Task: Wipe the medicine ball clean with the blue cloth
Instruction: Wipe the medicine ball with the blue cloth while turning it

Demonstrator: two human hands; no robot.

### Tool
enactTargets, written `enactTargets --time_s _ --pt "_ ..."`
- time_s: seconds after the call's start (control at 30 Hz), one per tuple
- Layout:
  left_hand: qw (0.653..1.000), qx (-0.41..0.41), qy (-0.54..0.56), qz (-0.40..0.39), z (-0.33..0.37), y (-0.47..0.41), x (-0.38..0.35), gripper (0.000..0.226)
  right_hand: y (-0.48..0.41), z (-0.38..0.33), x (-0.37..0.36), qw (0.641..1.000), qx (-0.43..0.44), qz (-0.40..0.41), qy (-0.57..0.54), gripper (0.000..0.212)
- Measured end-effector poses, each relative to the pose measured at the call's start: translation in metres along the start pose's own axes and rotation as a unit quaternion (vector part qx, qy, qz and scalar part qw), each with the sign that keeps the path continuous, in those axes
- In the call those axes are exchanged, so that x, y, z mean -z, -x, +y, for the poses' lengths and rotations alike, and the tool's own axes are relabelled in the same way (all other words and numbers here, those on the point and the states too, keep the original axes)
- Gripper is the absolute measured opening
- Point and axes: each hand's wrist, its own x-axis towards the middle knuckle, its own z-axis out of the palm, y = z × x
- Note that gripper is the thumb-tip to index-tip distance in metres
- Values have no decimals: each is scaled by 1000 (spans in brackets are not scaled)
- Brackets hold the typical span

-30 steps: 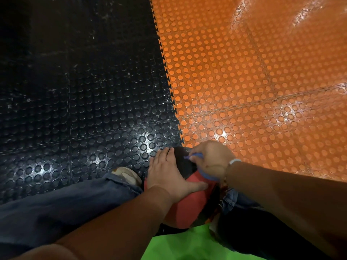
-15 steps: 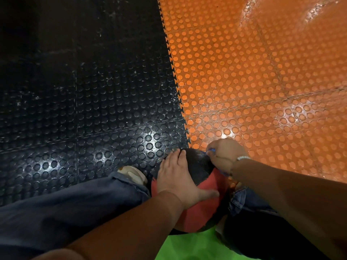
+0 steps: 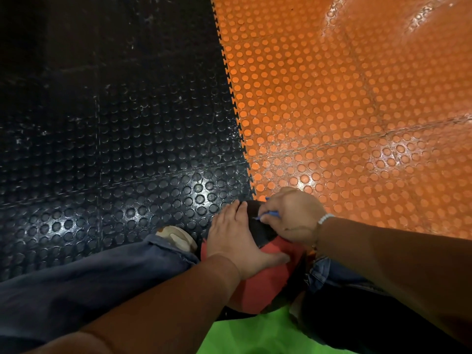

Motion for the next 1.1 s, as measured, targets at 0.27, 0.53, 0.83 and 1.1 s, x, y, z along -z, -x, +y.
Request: enactTargets --time_s 0.27,0.53,0.83,1.1 --pt "1000 3 12 -9 1 -12 1 131 10 -4 0 999 -44 14 -23 26" --pt "999 7 19 -28 0 -13 5 134 26 17 -10 972 -219 26 -74 23" --pt "996 43 81 -21 -12 -14 8 133 25 -2 -10 970 -209 87 -89 27" --pt "985 94 147 -6 -26 -23 11 118 14 4 -8 965 -239 59 -86 25"
